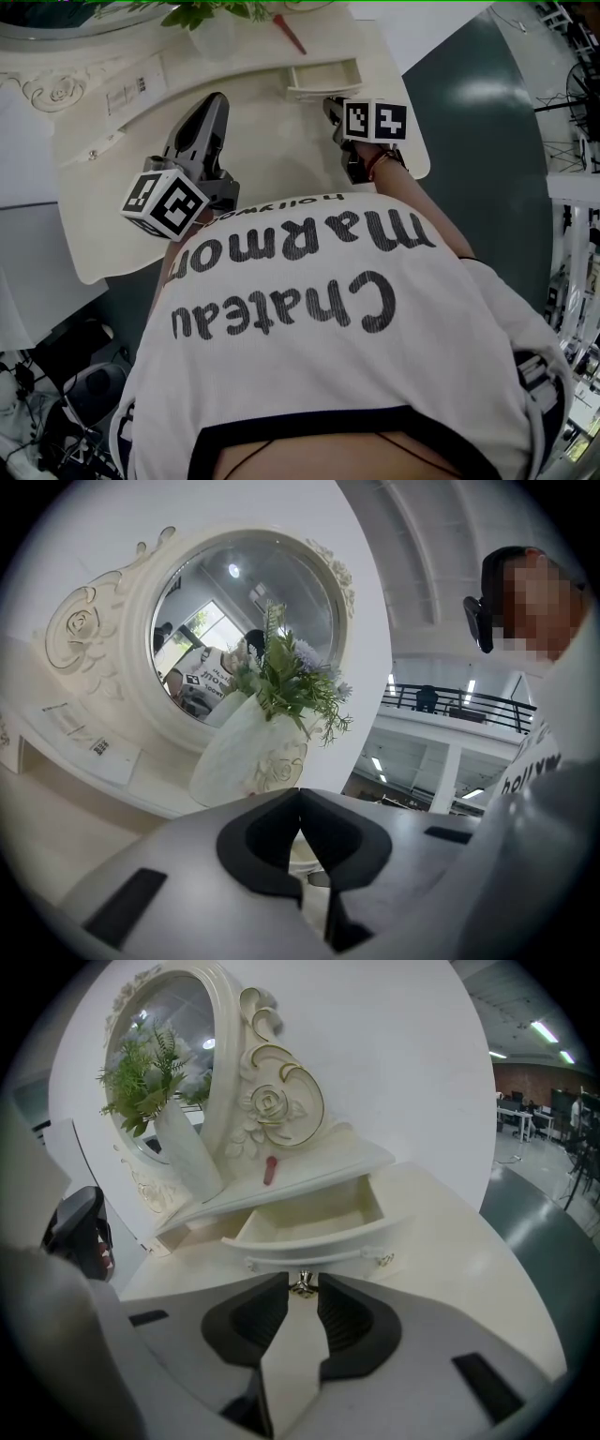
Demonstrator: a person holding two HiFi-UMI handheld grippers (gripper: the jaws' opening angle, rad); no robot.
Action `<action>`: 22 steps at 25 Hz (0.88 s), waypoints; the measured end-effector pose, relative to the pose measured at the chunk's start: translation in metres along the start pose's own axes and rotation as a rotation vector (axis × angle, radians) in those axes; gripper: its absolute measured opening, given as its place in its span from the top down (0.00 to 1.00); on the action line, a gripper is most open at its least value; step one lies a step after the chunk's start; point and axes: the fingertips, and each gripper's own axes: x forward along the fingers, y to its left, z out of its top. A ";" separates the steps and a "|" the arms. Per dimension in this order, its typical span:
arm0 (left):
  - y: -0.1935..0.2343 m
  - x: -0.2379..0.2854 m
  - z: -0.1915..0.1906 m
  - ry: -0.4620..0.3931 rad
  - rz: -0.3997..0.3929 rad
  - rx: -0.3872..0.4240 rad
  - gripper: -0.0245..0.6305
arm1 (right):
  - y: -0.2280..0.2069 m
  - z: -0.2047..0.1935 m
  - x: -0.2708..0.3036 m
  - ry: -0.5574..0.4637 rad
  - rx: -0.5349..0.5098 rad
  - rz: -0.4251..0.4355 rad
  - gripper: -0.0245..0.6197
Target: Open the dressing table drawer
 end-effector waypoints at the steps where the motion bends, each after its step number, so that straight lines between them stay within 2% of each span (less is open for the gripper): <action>1: -0.001 0.001 -0.001 0.001 0.001 -0.001 0.93 | 0.000 0.000 0.000 -0.001 0.002 0.006 0.80; 7: -0.014 0.007 -0.006 0.008 0.010 0.009 0.93 | 0.000 0.001 -0.001 -0.004 -0.016 0.046 0.79; 12: -0.024 0.008 -0.011 -0.012 0.063 0.015 0.93 | -0.001 0.002 0.000 0.003 -0.036 0.098 0.79; 17: -0.049 0.012 -0.016 -0.040 0.111 0.019 0.93 | 0.000 0.014 -0.017 0.009 -0.043 0.197 0.79; 22: -0.079 0.028 -0.034 -0.013 0.129 0.014 0.93 | 0.000 0.033 -0.051 -0.002 -0.048 0.295 0.79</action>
